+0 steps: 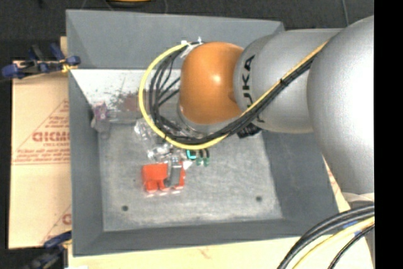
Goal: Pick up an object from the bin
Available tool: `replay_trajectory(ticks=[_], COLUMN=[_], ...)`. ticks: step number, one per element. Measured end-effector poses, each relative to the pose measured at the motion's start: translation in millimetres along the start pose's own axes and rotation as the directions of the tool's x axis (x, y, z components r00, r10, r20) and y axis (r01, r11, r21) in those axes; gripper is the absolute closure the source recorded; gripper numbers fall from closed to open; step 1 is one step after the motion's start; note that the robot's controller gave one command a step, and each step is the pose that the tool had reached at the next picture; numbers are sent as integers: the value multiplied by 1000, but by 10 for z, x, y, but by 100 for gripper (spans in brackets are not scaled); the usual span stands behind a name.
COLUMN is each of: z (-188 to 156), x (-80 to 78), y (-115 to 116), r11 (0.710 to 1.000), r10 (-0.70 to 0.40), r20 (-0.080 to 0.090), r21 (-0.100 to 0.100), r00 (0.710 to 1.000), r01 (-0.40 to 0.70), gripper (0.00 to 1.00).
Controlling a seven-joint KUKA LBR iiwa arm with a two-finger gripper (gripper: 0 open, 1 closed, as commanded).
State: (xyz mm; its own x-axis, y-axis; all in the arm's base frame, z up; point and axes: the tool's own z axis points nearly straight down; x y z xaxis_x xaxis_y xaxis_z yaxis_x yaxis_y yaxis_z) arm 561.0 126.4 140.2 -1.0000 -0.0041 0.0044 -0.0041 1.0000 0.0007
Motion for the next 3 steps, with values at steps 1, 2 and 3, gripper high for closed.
replay_trajectory(ticks=[1,2,3], z=[653,652,-578], x=[-26,-11,-8], y=[-253,-254,-356], r11=[995,996,997], r10=[-98,-93,-73], r20=[22,15,10], r21=[-1,-2,1], r00=[995,996,997], r01=[98,93,73], gripper=[0,100,100])
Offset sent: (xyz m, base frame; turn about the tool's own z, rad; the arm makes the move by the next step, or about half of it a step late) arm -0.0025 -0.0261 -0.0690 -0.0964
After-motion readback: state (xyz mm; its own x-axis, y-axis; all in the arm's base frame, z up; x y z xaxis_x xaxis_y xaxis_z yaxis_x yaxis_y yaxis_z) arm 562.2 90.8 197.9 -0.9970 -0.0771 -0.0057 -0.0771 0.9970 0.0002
